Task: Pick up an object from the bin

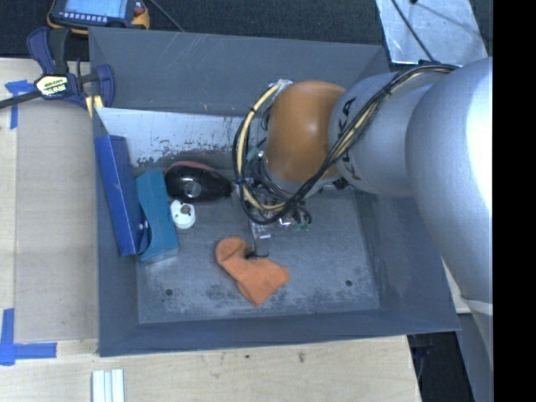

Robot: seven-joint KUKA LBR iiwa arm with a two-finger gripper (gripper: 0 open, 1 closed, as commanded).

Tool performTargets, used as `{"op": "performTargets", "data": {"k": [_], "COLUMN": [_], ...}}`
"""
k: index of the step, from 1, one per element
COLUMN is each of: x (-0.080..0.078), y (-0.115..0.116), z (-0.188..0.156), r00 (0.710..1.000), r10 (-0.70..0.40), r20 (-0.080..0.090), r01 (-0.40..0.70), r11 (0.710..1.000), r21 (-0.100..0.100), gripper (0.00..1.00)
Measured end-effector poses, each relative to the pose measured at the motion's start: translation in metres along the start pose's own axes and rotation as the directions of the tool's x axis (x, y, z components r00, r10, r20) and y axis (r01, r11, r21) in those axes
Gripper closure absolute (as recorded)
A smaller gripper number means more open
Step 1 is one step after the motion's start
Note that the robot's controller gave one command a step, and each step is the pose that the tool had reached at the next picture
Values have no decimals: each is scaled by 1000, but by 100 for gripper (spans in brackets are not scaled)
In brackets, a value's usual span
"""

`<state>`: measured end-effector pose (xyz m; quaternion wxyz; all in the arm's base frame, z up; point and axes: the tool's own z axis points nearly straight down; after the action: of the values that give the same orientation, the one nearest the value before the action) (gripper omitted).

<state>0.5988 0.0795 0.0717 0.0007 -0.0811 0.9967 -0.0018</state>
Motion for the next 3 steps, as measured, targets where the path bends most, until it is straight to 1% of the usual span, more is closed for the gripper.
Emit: {"op": "performTargets", "data": {"k": [1, 2, 3], "x": [85, 85, 87], "y": [10, 10, 10], "z": [1, 1, -3], "r00": [991, 991, 991], "r10": [134, 134, 133], "r20": [2, 2, -2], "r01": [-134, -134, -133], "r11": [991, 991, 991], "r21": [-4, -4, -4], "gripper": [100, 100, 100]}}
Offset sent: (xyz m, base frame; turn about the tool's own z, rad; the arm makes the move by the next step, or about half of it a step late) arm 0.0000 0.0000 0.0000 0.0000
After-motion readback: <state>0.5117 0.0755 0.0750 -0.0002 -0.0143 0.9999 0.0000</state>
